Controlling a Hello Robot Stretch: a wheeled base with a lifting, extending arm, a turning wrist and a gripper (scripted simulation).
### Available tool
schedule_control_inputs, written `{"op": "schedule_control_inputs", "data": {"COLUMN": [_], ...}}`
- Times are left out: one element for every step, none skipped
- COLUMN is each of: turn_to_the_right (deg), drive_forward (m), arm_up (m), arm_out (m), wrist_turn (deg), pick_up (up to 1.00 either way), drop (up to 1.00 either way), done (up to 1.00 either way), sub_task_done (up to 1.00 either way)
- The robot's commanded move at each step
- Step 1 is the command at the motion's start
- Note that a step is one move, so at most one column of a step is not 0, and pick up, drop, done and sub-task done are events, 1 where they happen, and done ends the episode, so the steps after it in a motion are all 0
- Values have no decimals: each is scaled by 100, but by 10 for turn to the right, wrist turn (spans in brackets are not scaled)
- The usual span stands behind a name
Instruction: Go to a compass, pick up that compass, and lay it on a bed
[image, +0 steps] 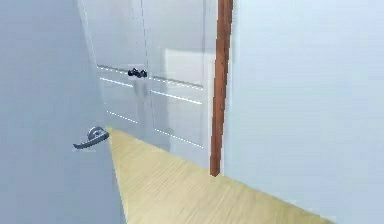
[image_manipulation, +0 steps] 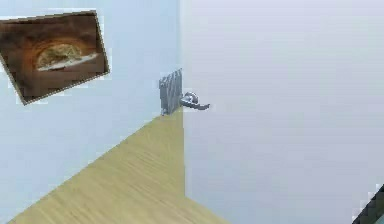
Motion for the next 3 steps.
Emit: {"op": "schedule_control_inputs", "data": {"turn_to_the_right": [0,60,0], "drive_forward": [80,0,45], "arm_up": [0,0,0], "arm_out": [0,0,0], "wrist_turn": [0,0,0], "pick_up": [0,0,0], "drop": [0,0,0], "done": [0,0,0], "sub_task_done": [0,0,0]}}
